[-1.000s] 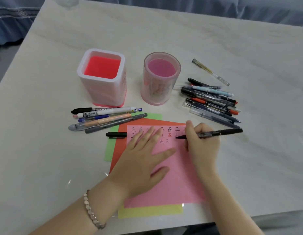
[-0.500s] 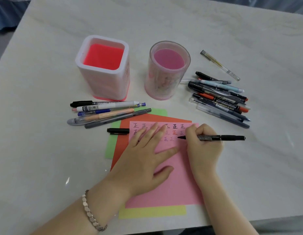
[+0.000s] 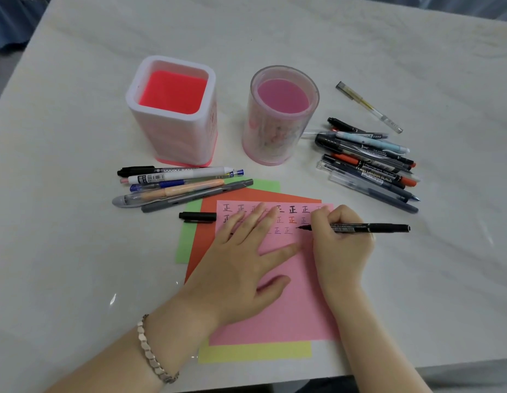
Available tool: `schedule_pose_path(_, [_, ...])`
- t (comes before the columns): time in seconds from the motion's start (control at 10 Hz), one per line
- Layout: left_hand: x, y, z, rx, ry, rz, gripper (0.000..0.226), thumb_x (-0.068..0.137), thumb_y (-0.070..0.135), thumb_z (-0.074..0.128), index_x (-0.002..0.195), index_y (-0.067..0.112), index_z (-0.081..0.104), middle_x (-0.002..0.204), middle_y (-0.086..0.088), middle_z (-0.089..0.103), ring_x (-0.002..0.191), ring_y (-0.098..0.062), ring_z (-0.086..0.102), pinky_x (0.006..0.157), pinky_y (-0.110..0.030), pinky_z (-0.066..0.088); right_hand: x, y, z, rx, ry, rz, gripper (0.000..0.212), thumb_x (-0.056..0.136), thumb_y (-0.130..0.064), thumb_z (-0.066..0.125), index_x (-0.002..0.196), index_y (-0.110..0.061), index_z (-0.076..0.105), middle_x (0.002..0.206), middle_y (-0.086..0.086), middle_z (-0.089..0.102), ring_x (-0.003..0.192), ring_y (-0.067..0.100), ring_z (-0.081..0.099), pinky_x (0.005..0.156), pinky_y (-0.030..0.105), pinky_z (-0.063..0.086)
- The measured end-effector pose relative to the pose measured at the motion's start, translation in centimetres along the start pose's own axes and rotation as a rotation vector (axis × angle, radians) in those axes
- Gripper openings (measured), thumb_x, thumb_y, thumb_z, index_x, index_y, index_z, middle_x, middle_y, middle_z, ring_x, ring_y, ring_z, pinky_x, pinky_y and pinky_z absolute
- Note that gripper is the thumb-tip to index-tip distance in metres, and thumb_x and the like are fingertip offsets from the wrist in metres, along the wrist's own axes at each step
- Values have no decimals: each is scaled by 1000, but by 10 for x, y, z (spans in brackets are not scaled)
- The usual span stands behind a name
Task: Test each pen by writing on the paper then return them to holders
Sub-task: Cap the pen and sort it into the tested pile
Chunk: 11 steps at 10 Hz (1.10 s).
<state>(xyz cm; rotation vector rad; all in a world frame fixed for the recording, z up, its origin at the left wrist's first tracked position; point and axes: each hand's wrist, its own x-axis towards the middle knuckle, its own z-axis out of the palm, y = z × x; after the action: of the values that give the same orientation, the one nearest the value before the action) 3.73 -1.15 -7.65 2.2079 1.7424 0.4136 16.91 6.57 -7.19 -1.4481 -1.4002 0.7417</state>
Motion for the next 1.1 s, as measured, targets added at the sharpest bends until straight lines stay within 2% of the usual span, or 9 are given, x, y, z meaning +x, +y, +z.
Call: schedule_pose_path(1.1, [1, -1, 0, -3, 3, 0, 45, 87, 48, 41, 128, 38, 54, 148, -14, 33, 141, -26, 19, 113, -40, 8, 1, 0, -3, -3, -39, 37, 31, 66, -19, 54, 44, -19, 32, 37, -8, 35, 41, 6, 32, 46, 15, 26])
